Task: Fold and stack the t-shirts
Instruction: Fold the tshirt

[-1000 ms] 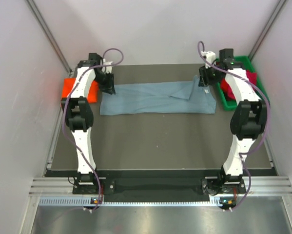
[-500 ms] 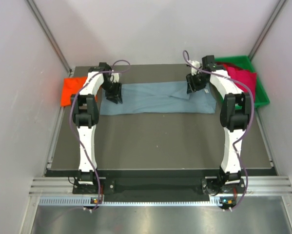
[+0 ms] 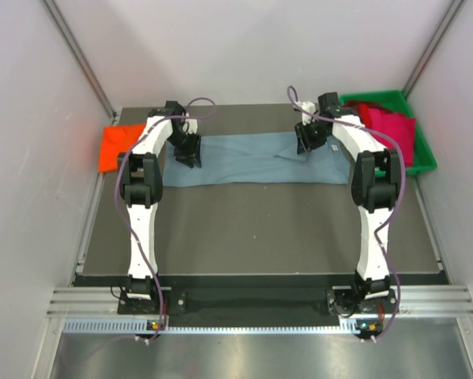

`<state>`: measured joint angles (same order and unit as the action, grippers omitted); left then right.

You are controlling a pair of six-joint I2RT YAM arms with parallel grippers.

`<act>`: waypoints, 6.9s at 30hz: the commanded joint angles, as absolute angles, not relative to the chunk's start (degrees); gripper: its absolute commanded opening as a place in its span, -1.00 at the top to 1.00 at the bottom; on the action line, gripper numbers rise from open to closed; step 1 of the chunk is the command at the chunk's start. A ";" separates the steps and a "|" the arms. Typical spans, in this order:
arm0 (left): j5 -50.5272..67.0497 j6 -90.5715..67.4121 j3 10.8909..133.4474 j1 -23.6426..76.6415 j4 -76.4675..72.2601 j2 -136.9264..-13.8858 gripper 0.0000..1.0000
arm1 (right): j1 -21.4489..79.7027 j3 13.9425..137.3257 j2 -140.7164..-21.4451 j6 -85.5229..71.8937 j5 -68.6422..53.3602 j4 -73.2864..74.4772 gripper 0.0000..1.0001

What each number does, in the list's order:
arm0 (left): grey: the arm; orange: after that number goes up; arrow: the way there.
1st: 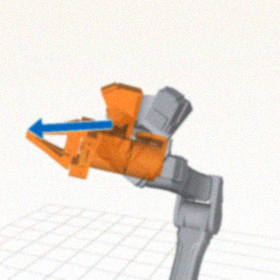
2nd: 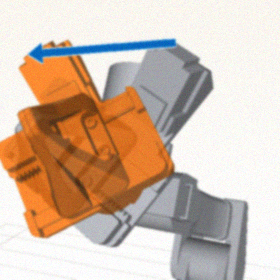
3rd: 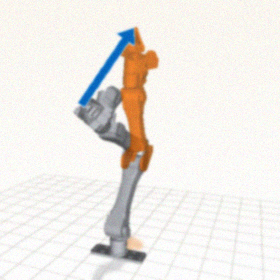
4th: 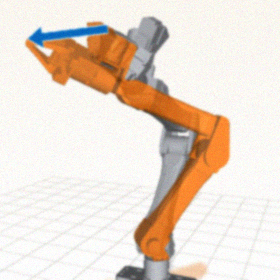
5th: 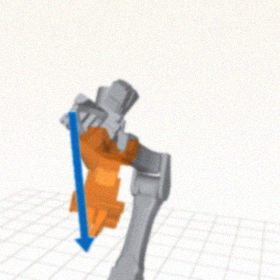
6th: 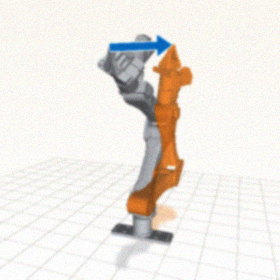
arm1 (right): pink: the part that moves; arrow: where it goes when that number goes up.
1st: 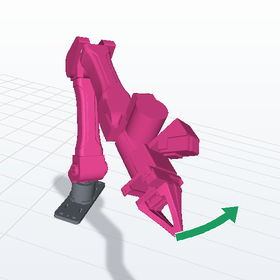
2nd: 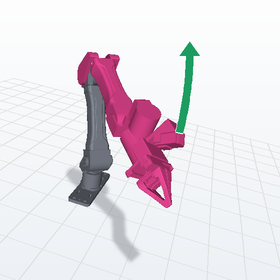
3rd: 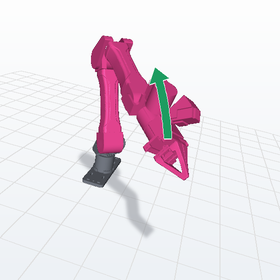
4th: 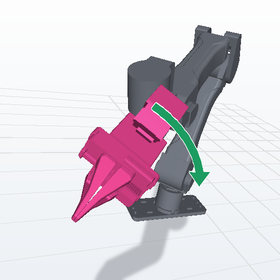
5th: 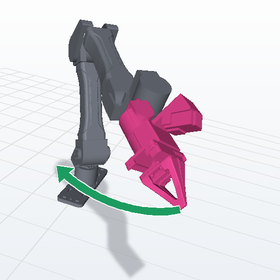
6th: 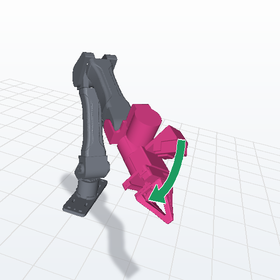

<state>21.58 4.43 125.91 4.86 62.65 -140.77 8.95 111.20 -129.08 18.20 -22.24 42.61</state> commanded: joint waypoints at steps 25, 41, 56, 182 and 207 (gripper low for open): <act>22.33 3.43 125.95 5.62 62.14 -141.06 0.16 | 9.84 106.43 -127.00 20.65 -17.84 42.28 0.60; 21.88 3.60 125.24 5.62 62.23 -140.98 0.16 | 10.63 116.97 -126.30 20.21 -15.82 40.17 1.00; 21.18 4.13 124.01 6.24 62.67 -139.66 0.16 | 14.94 121.65 -130.88 20.39 -10.38 37.53 0.13; 9.58 3.69 104.68 0.44 65.57 -125.94 -0.22 | 0.35 104.51 -121.99 2.38 -12.91 37.09 -0.08; 8.17 5.10 100.72 -1.14 66.09 -125.77 0.19 | -1.58 113.99 -134.64 0.26 -11.95 34.81 -0.05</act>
<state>8.97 3.99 101.08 -0.97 65.73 -127.13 -1.08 110.24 -132.86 0.99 -12.47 37.08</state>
